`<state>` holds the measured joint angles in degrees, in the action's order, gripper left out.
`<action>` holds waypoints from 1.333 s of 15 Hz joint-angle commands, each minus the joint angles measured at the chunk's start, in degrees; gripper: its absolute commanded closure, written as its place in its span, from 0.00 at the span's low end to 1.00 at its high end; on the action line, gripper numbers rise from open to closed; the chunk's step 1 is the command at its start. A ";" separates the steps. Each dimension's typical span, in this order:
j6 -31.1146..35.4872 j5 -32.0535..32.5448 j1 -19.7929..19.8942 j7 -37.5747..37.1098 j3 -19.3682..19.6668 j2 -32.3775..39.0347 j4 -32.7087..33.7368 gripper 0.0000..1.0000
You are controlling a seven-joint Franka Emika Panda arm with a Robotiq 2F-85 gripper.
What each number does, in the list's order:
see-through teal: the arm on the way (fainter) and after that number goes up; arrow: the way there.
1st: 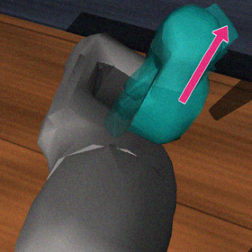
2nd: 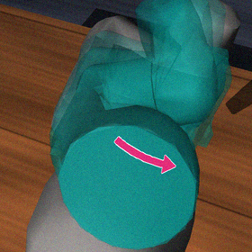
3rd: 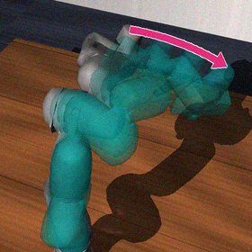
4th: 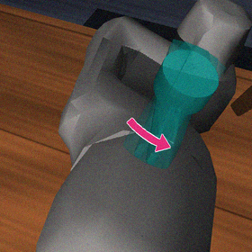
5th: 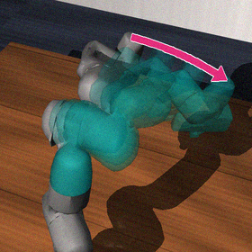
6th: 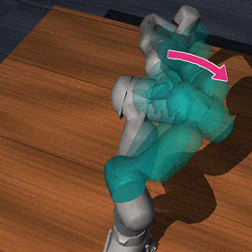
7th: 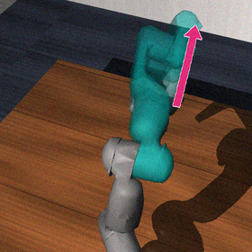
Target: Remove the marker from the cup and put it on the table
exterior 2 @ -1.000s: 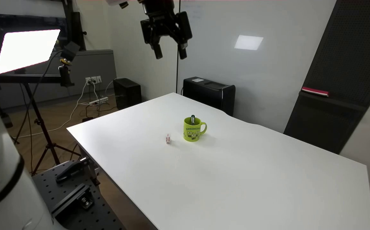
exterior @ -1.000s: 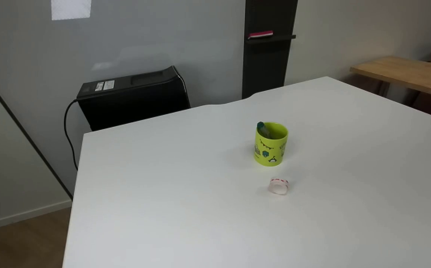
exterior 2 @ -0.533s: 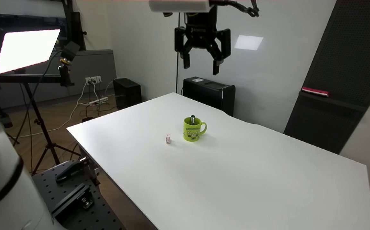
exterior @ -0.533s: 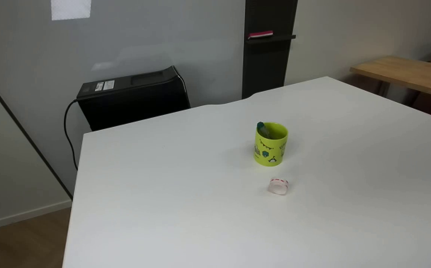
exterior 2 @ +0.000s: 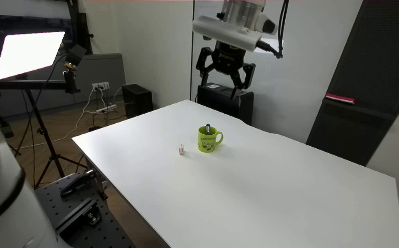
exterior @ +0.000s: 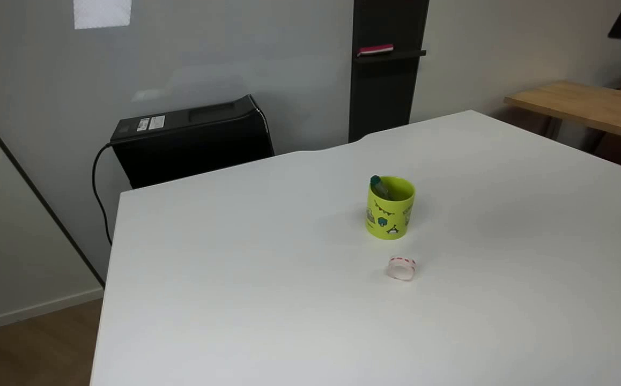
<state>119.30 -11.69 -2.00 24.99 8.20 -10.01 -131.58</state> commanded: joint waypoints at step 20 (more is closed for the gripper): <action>-11.73 -1.19 3.52 3.19 -3.25 13.12 13.32 0.00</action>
<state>107.63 -12.96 0.06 28.27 6.43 3.11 -118.33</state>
